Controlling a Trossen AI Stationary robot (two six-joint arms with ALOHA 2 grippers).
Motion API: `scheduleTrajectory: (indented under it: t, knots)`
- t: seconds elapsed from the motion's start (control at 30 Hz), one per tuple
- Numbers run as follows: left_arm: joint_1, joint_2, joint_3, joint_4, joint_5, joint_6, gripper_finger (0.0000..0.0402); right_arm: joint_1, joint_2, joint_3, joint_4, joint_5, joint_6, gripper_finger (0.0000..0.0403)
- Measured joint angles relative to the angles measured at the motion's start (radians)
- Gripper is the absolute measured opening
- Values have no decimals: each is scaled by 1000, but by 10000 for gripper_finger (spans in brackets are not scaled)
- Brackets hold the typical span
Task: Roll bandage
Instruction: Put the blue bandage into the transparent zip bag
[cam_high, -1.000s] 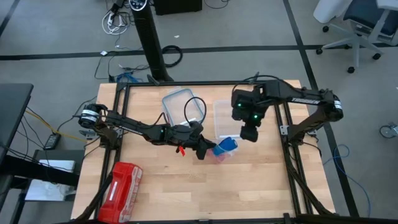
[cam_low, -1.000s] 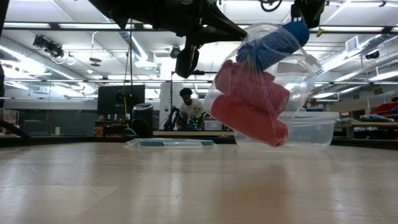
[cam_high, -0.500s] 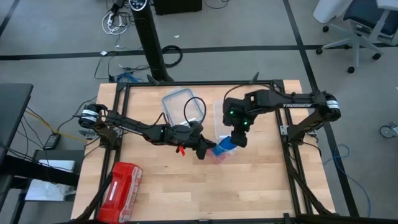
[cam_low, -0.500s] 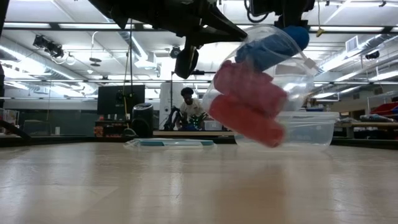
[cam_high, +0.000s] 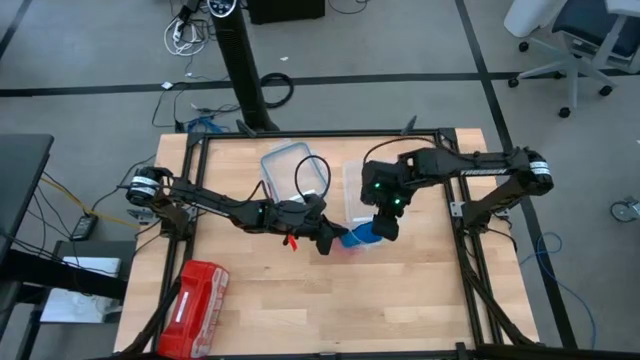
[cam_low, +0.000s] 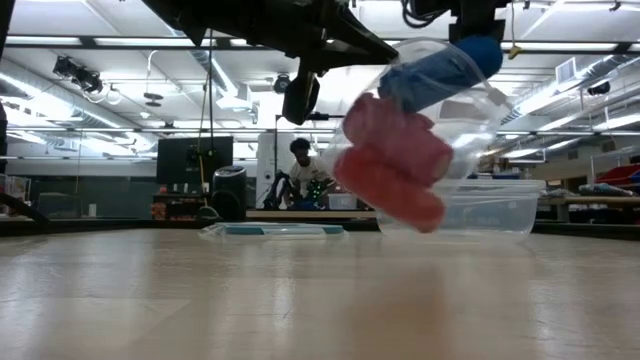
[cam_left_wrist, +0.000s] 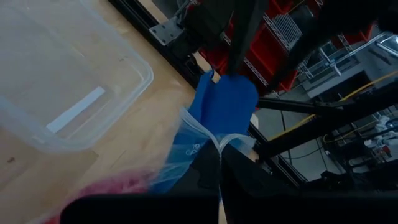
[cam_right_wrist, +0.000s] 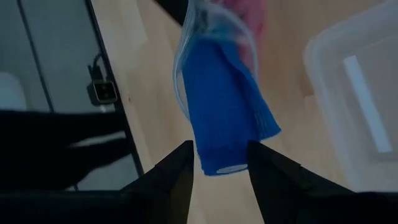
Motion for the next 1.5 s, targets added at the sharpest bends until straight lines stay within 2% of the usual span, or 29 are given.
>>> scheduleTrajectory:
  t: [0.13,0.33,0.43,0.6,0.73,0.97,1.1,1.5]
  knots:
    - [0,0,0,1,0,0,4,-12,-57,0,-6,44,18,150]
    - [0,0,0,10,0,0,4,-12,-122,0,-61,194,-39,150]
    - [0,0,0,16,1,4,4,-13,-137,0,-60,224,-54,150]
    - [0,0,0,23,12,5,4,-21,-134,-12,-47,195,-22,150]
    - [0,0,0,28,13,6,4,-22,-154,-91,13,170,18,150]
    - [-1,0,0,31,21,8,4,-52,-241,-268,290,75,145,151]
    - [-2,0,0,45,36,8,4,-75,-285,-344,368,5,168,152]
    - [-2,0,0,91,58,38,4,-121,-468,-445,402,-30,213,187]
